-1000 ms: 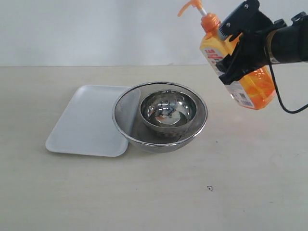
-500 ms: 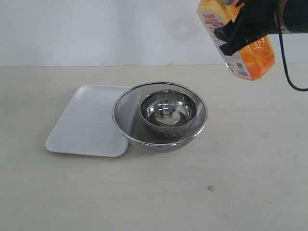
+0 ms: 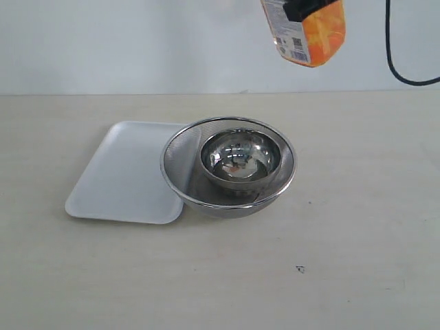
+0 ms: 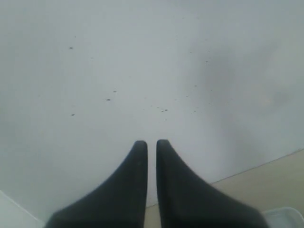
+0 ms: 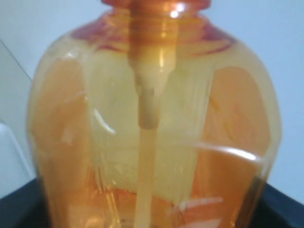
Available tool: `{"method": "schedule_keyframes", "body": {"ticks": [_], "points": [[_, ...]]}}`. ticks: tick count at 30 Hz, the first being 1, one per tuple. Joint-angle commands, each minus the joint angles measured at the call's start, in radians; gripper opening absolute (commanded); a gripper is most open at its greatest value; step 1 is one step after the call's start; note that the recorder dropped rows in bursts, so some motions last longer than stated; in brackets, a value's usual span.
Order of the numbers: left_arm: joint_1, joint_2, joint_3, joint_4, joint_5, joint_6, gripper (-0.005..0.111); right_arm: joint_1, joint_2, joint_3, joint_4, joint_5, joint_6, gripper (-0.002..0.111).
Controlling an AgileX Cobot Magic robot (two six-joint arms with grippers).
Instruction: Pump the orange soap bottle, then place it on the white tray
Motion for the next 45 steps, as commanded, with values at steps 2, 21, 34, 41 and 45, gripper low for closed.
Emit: {"method": "schedule_keyframes", "body": {"ticks": [2,21,34,41,45], "points": [[-0.001,-0.129,0.183,0.119,0.000,-0.180,0.005,0.079,-0.027,-0.035,0.154,-0.039,-0.009,0.000],[-0.001,-0.730,1.148,0.274,-0.217,-0.840,0.005,0.403,0.282,-0.133,0.514,-0.272,-0.193,0.000],[-0.001,-0.753,1.200,0.290,-0.154,-0.846,0.005,0.451,0.592,-0.383,0.543,-0.146,-0.171,0.000],[-0.001,-0.753,1.200,0.297,-0.135,-0.846,0.005,0.451,0.626,-0.383,0.545,-0.127,-0.175,0.000],[-0.001,-0.753,1.200,0.297,-0.137,-0.846,0.005,0.451,0.637,-0.383,0.552,-0.127,-0.175,0.000]]}}
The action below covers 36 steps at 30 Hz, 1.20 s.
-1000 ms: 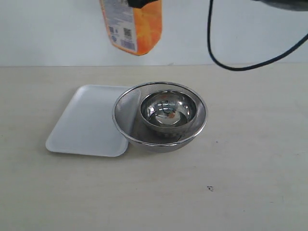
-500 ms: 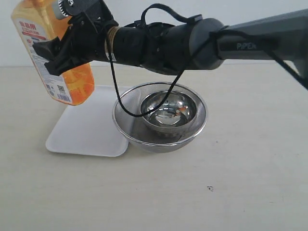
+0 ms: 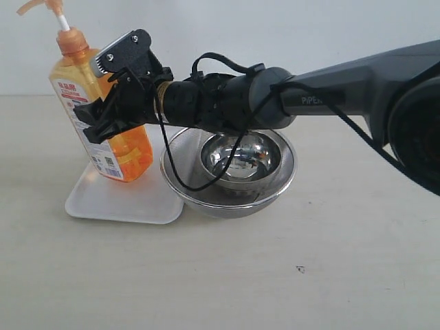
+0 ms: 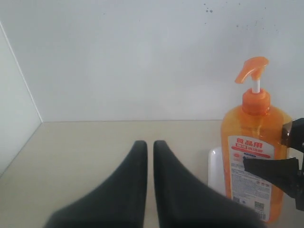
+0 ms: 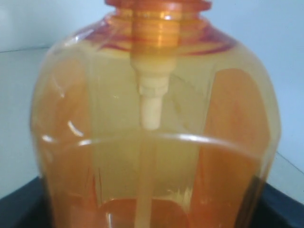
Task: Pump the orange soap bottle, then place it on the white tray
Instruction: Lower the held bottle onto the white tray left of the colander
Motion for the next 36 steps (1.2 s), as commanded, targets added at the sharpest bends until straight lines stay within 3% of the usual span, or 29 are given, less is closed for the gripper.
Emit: {"method": "schedule_keyframes", "body": {"ticks": [1,4,6,7,9,17,20,22,29,36], "points": [[-0.001,-0.006,0.003,0.011,0.001,-0.011,0.005,-0.003,-0.013,-0.022,0.029,-0.046,-0.002,0.000],[-0.001,-0.006,0.003,0.011,-0.003,-0.011,0.005,-0.003,-0.013,-0.022,0.029,-0.041,-0.002,0.004],[-0.001,-0.006,0.003,0.011,-0.003,-0.011,0.005,-0.003,-0.013,-0.022,0.029,-0.028,0.006,0.022],[-0.001,-0.006,0.003,0.011,-0.003,-0.011,0.005,-0.003,-0.013,-0.022,0.032,-0.019,0.006,0.038],[-0.001,-0.006,0.003,0.011,-0.003,-0.011,0.005,-0.003,-0.013,-0.022,0.035,-0.009,0.006,0.052],[-0.001,-0.006,0.003,0.030,-0.007,-0.009,0.005,-0.003,-0.013,-0.022,0.039,0.016,0.006,0.061],[-0.001,-0.006,0.003,0.037,-0.009,-0.009,0.005,-0.003,-0.013,-0.022,0.107,0.025,0.006,0.085],[-0.001,-0.006,0.003,0.036,-0.014,-0.009,0.005,-0.003,-0.013,-0.022,0.114,0.008,0.006,0.090],[-0.001,-0.006,0.003,0.051,-0.013,-0.009,0.005,-0.003,-0.026,-0.022,0.108,-0.066,0.039,0.089],[-0.001,-0.006,0.003,0.090,-0.013,-0.013,0.005,-0.003,-0.099,-0.022,0.027,0.163,0.069,0.089]]}}
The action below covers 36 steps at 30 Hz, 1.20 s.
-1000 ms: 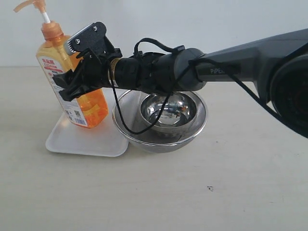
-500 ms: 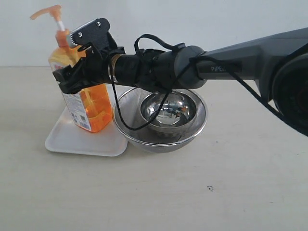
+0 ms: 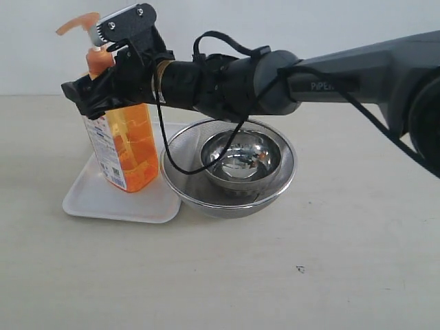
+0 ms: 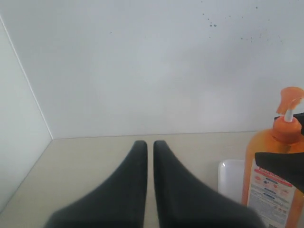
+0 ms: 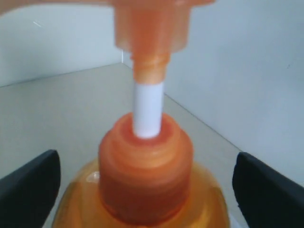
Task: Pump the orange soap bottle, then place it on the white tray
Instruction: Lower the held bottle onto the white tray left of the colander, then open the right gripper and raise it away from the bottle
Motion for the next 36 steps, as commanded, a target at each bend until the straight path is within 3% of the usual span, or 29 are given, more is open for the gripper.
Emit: {"method": "schedule_keyframes", "body": {"ticks": [1,13,25,33,35,36], "points": [[-0.001,-0.006,0.003,0.017,-0.008,-0.013,0.005,-0.003,-0.067,-0.006,-0.032,0.151,0.033,0.089],[-0.001,0.023,0.003,0.095,-0.008,-0.077,0.005,0.020,-0.188,-0.004,-0.040,0.314,0.097,0.089],[-0.001,0.111,0.003,0.137,0.018,-0.141,0.005,0.188,-0.216,-0.004,-0.040,0.735,-0.021,0.089],[-0.001,0.182,0.003,0.147,0.015,-0.224,0.005,0.238,-0.296,-0.004,-0.028,1.030,-0.024,0.089],[-0.001,0.197,0.003,0.147,0.011,-0.243,0.005,0.238,-0.305,-0.004,-0.028,1.081,-0.024,0.086],[-0.001,0.206,0.003,0.151,0.002,-0.247,0.005,0.238,-0.307,-0.004,-0.028,1.110,-0.026,0.078]]}}
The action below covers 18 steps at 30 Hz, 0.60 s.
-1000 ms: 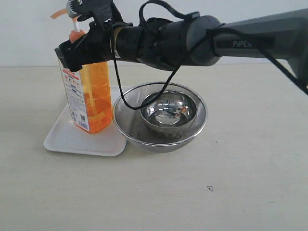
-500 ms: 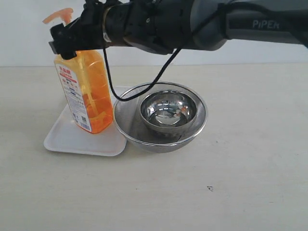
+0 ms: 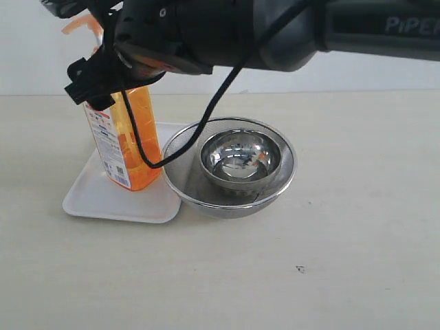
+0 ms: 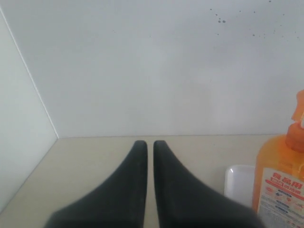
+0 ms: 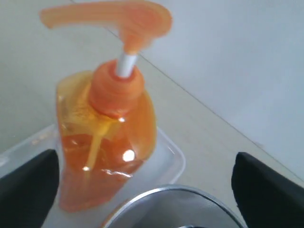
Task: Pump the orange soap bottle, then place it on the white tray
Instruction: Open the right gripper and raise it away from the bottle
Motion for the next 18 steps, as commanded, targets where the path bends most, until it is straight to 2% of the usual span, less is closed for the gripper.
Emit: {"method": "schedule_keyframes", "body": {"ticks": [1,2,4,6,10,13,16,18], "points": [[-0.001,0.040,0.003,0.018,-0.019,-0.040,0.005,0.001,-0.031,-0.003,0.005,0.144,-0.012,0.071],[-0.001,0.053,0.003,0.024,-0.035,-0.040,0.005,0.001,-0.033,-0.003,0.005,0.151,-0.012,0.062],[-0.001,0.081,0.003,0.053,-0.054,-0.082,0.005,0.001,-0.033,-0.003,0.005,0.168,-0.008,0.034],[-0.001,0.121,0.003,0.100,-0.056,-0.139,0.005,0.001,-0.033,-0.003,0.005,0.175,0.001,0.001],[0.001,0.202,0.003,0.168,-0.056,-0.219,0.005,0.001,-0.029,-0.003,-0.017,0.189,-0.025,0.003],[0.015,0.279,0.004,0.180,-0.058,-0.285,0.005,0.001,-0.029,-0.003,-0.019,0.191,-0.128,0.003],[0.077,0.349,0.022,0.201,-0.109,-0.368,0.005,0.001,-0.029,-0.003,-0.031,0.180,-0.144,0.003],[0.137,0.393,0.053,0.225,-0.194,-0.444,0.005,0.001,-0.029,-0.003,-0.047,0.153,-0.144,0.003]]}}
